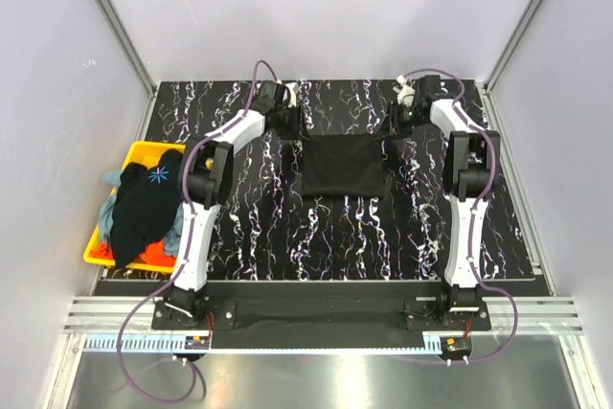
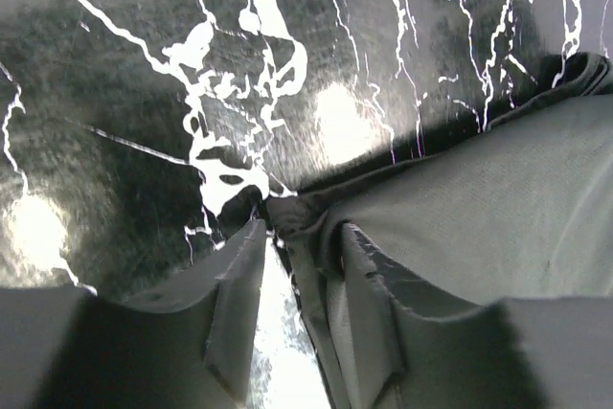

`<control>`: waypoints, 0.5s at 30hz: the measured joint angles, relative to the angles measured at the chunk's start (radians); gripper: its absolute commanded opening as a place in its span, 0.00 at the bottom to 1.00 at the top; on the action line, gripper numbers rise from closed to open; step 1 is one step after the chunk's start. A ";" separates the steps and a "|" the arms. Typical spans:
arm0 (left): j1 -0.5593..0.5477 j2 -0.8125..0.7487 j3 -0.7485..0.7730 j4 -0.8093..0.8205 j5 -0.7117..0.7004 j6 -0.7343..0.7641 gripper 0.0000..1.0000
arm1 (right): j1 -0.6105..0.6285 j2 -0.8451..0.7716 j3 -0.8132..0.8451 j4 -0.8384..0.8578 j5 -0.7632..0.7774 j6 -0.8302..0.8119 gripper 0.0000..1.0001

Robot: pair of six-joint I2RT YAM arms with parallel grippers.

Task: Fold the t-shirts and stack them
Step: Fold the tshirt

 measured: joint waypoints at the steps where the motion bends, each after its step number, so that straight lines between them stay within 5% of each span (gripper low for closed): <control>1: 0.003 0.008 0.010 -0.001 0.007 -0.002 0.27 | 0.000 0.013 0.018 0.001 -0.008 -0.004 0.23; 6: 0.013 0.046 0.040 0.001 0.036 -0.025 0.00 | -0.001 0.098 0.140 0.004 -0.050 0.018 0.02; 15: 0.037 0.073 0.060 0.020 0.086 -0.091 0.00 | -0.006 0.218 0.260 -0.013 -0.058 0.129 0.00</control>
